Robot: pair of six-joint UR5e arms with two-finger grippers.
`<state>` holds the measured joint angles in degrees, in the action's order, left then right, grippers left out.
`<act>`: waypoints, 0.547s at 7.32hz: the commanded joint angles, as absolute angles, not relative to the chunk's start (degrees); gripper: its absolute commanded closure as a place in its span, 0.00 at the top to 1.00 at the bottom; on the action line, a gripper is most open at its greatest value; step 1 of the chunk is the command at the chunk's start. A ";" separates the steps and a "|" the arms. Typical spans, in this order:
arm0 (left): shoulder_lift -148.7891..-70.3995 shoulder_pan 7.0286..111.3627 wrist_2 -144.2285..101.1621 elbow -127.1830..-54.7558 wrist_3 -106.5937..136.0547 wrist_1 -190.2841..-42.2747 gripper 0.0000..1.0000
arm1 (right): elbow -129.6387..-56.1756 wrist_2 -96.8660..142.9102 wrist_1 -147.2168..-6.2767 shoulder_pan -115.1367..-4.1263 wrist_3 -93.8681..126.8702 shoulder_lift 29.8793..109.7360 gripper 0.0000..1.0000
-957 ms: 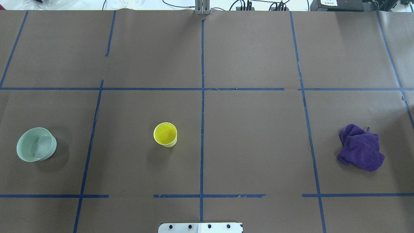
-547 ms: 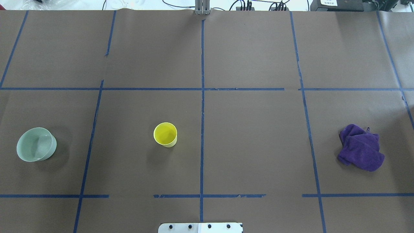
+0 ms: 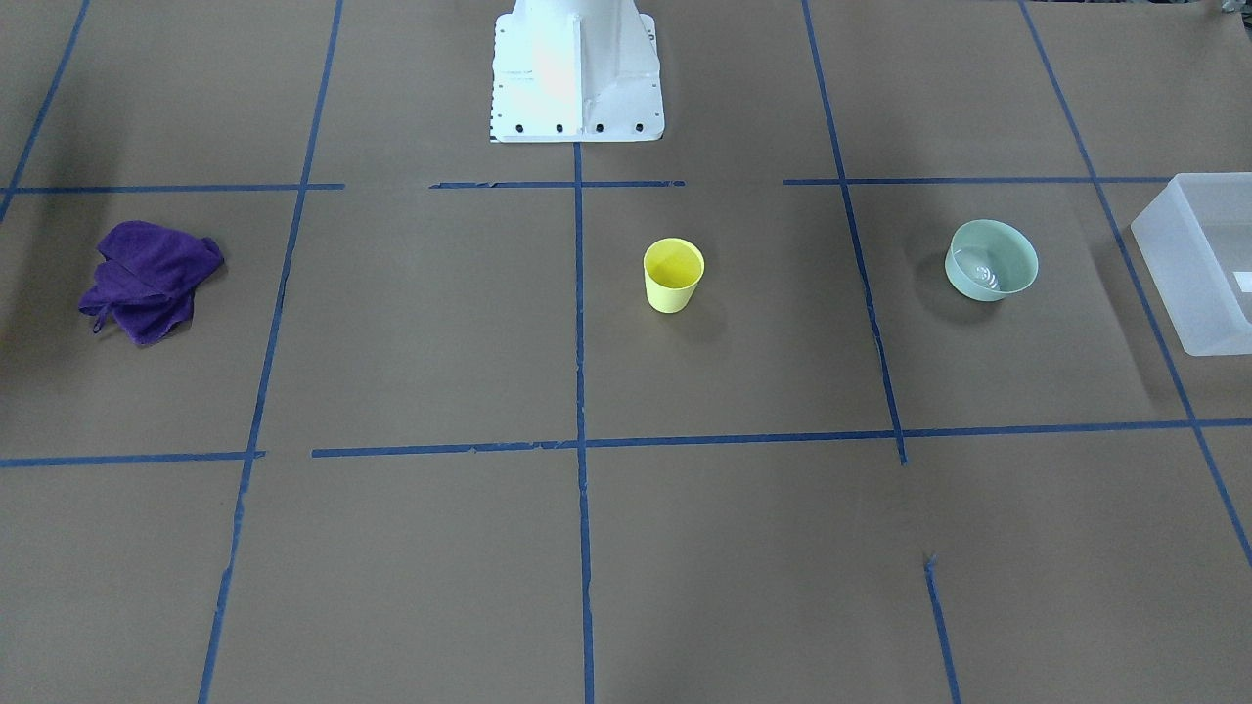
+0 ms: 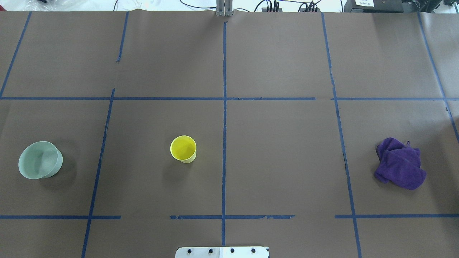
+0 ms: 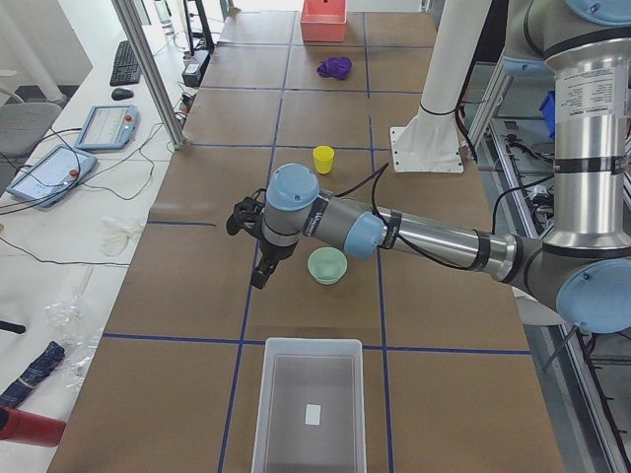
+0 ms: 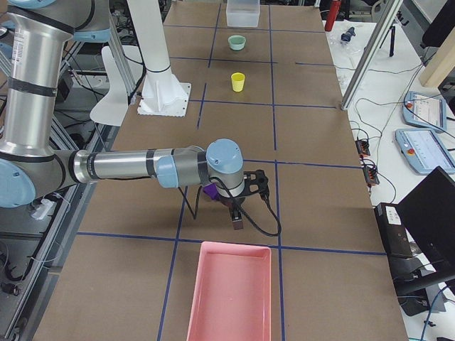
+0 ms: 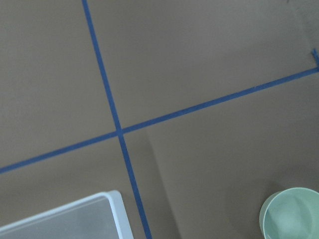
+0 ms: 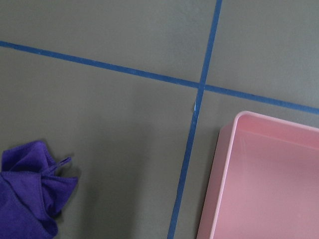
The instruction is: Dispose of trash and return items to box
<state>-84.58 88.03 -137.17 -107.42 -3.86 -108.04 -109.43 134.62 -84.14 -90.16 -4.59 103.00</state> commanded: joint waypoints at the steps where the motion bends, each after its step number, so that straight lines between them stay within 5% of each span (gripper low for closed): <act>1: -85.25 87.89 -137.55 -101.29 -3.60 -131.37 1.00 | -109.42 134.65 -79.73 -90.18 -3.18 102.22 1.00; 2: -86.56 85.89 -138.33 -97.16 -0.65 -139.31 1.00 | -109.60 134.74 -79.63 -90.18 -1.16 102.13 1.00; 4: -86.57 77.48 -137.56 -100.62 31.17 -149.28 1.00 | -109.51 134.65 -78.58 -90.18 3.92 102.13 1.00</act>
